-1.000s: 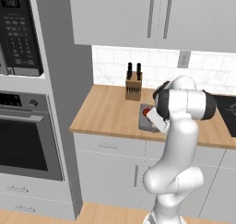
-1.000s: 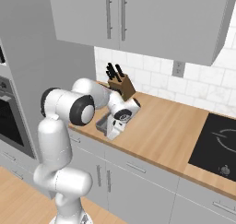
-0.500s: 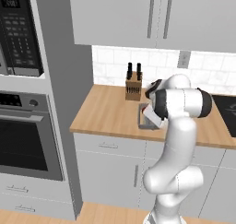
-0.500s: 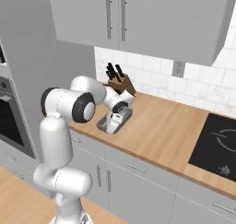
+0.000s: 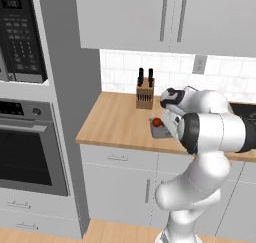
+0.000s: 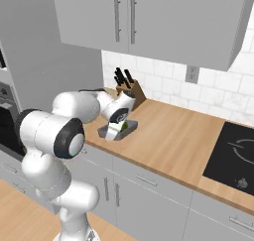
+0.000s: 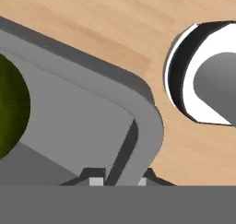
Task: Take the meat container that has the shrimp and place it on the second highest rack of the freezer. Then take the vegetable container that has the lime and tomato and place it on the highest rack of the freezer.
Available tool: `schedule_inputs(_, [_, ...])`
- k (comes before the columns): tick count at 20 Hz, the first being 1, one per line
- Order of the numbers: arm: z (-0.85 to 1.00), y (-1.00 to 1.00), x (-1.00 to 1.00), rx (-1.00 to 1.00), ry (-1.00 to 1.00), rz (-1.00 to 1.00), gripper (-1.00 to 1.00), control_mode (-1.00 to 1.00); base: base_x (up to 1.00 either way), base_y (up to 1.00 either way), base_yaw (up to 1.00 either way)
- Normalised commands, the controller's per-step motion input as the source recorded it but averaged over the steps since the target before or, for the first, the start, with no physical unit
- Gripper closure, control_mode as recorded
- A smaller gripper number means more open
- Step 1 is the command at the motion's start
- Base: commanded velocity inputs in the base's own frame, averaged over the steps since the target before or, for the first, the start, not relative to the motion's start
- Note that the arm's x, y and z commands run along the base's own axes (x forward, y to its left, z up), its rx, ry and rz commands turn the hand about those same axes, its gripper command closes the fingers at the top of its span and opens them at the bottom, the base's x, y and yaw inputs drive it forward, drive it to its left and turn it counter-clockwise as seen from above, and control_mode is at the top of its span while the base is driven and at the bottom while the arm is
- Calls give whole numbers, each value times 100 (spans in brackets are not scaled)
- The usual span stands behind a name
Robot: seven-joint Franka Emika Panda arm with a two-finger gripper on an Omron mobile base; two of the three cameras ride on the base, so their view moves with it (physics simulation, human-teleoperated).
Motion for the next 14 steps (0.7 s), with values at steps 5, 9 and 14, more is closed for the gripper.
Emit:
schedule_inputs(5, [95, 0, -91, 2, -28, -12, 100, -100, 0, 0, 0])
schedule_inputs(9, [100, 5, -92, 0, -26, 0, 100, -100, 0, 0, 0])
schedule_inputs(14, [100, 0, -82, 0, -22, 19, 100, -100, 0, 0, 0])
